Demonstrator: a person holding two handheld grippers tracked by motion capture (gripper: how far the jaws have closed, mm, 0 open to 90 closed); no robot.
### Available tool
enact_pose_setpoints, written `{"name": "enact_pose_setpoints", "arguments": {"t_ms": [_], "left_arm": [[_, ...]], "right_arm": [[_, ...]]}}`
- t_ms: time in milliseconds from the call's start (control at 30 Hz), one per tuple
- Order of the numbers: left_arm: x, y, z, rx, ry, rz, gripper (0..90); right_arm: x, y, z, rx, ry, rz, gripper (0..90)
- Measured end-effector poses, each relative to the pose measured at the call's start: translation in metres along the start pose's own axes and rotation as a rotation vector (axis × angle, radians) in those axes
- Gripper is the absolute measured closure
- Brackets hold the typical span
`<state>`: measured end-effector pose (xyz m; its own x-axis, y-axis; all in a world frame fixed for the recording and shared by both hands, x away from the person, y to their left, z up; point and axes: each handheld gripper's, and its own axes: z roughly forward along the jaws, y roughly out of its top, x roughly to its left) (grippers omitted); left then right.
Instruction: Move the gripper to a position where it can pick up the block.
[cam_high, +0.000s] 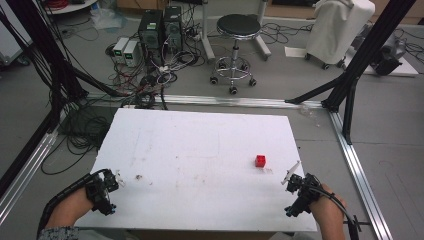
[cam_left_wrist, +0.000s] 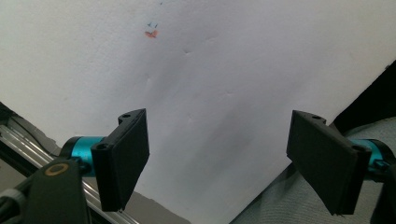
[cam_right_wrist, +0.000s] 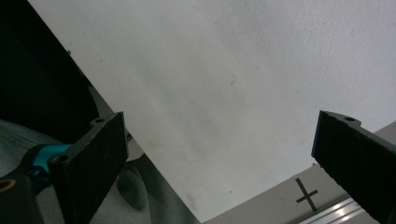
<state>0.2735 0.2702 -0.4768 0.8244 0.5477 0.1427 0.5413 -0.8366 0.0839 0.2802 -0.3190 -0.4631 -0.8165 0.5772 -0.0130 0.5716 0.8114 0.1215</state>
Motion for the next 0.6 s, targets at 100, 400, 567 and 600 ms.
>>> {"name": "enact_pose_setpoints", "arguments": {"t_ms": [100, 400, 567, 600], "left_arm": [[0.001, -0.002, -0.001, -0.005, 0.005, -0.009, 21.4], [0.001, -0.004, -0.004, -0.018, 0.005, -0.011, 21.4], [0.001, -0.004, -0.005, -0.018, 0.007, -0.012, 21.4], [0.001, -0.004, -0.005, -0.02, 0.004, -0.01, 21.4]], "right_arm": [[0.001, 0.0, -0.002, -0.017, 0.01, -0.008, 3.0], [0.005, 0.004, -0.004, -0.049, 0.006, -0.008, 3.0], [0.01, 0.008, -0.006, -0.067, 0.011, -0.016, 3.0], [0.011, 0.009, -0.007, -0.068, 0.008, -0.018, 3.0]]}}
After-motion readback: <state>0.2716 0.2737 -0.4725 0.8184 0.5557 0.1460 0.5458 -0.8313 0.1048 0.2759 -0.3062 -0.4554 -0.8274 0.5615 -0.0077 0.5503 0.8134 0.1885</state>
